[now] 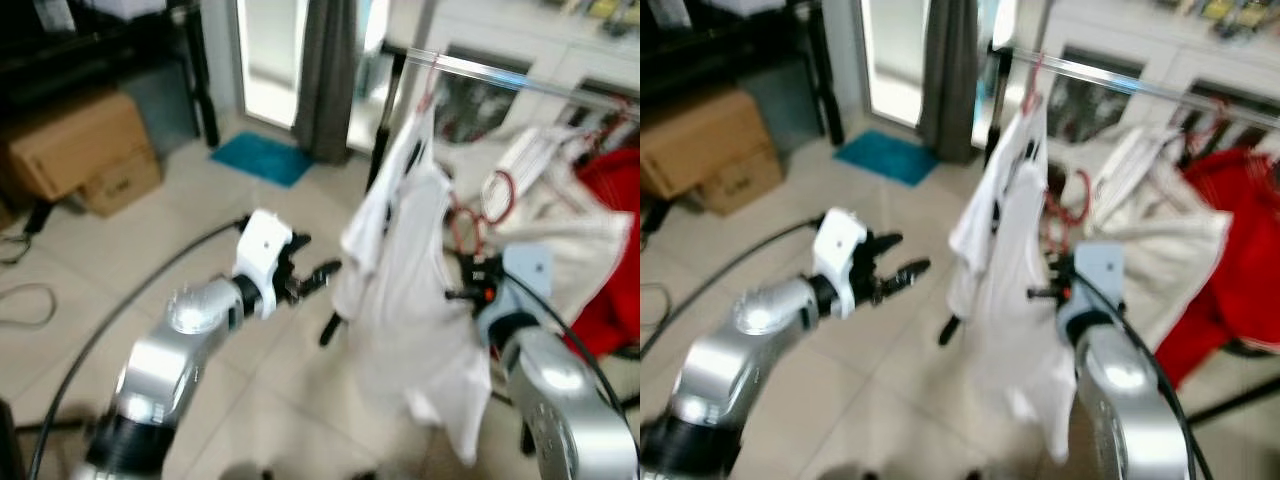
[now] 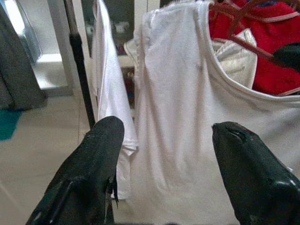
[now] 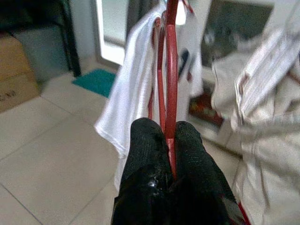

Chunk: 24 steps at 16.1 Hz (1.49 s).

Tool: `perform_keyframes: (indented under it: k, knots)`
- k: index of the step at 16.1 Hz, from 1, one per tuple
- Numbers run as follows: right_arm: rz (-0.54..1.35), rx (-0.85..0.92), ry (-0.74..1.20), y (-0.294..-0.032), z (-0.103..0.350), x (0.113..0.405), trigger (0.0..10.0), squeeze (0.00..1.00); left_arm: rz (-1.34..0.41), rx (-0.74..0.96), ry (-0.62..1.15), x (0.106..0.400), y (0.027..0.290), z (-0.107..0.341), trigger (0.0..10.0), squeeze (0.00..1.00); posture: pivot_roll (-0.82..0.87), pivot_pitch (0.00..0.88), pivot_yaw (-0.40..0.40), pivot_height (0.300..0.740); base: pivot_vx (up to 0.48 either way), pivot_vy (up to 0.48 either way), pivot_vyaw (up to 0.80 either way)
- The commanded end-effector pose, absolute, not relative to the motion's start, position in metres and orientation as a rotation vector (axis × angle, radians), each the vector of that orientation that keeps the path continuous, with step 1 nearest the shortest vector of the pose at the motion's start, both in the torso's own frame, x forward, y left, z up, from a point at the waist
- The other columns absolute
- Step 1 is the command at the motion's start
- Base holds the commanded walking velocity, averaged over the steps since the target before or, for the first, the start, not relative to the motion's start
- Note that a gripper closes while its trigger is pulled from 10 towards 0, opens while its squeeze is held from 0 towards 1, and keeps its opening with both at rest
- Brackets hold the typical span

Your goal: Hang hanger

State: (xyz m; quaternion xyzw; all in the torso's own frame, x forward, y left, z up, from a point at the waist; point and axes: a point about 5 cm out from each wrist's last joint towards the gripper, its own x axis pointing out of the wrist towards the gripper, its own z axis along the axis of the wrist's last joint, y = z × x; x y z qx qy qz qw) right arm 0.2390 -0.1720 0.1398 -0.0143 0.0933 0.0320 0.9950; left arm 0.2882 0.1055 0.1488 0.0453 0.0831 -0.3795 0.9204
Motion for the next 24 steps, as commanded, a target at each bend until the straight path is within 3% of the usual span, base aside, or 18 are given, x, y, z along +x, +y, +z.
perform_keyframes:
  k: [1,3,4,5,6,13,17,18,19,24]
  knots:
    - [0.08,-0.041,0.125,-0.172,0.155,0.242,0.0,0.0,-0.787,0.109,0.158,0.295,0.1,0.151,10.0,1.0,-0.02,0.032,-0.044,0.74,0.0,0.0,0.0]
    - [0.109,-0.051,0.1,-0.169,0.161,0.241,0.0,0.0,-0.741,0.132,0.15,0.313,0.096,0.15,10.0,1.0,-0.03,0.026,-0.043,0.74,0.0,0.0,0.0]
    - [0.136,-0.048,0.083,-0.166,0.164,0.239,0.0,0.0,-0.792,0.128,0.13,0.319,0.087,0.152,10.0,0.65,-0.03,0.026,-0.043,0.74,0.0,0.0,0.0]
    - [0.153,-0.049,0.078,-0.164,0.165,0.239,0.0,0.0,-0.831,0.123,0.113,0.321,0.081,0.155,10.0,0.18,-0.03,0.023,-0.04,0.74,0.0,0.0,0.0]
    - [0.174,-0.058,0.072,-0.161,0.166,0.238,0.0,0.0,-0.868,0.106,0.091,0.323,0.073,0.16,10.0,0.0,-0.03,0.023,-0.04,0.74,0.0,0.0,0.0]
    - [0.346,-0.081,0.004,-0.14,0.178,0.234,0.0,0.0,-0.929,-0.021,0.059,0.342,0.043,0.165,10.0,0.0,-0.05,0.017,-0.045,0.74,0.0,0.0,0.0]
    - [0.373,-0.081,-0.01,-0.137,0.18,0.234,0.0,0.0,-0.916,0.015,0.088,0.348,0.038,0.16,10.0,0.0,-0.06,0.016,-0.045,0.74,0.0,0.0,0.0]
    - [0.376,-0.074,-0.019,-0.136,0.182,0.234,0.0,0.0,-0.89,0.035,0.096,0.351,0.039,0.159,4.6,0.0,-0.06,0.019,-0.044,0.74,0.0,0.0,0.0]
    - [0.375,-0.072,-0.022,-0.136,0.182,0.234,0.0,0.0,-0.884,0.037,0.093,0.352,0.04,0.159,0.0,0.0,-0.06,0.018,-0.044,0.74,0.0,0.0,0.0]
    - [0.36,-0.06,-0.02,-0.138,0.182,0.236,0.0,0.0,-0.872,0.075,0.092,0.354,0.04,0.157,0.0,0.0,-0.05,0.017,-0.044,0.74,0.0,0.0,0.0]
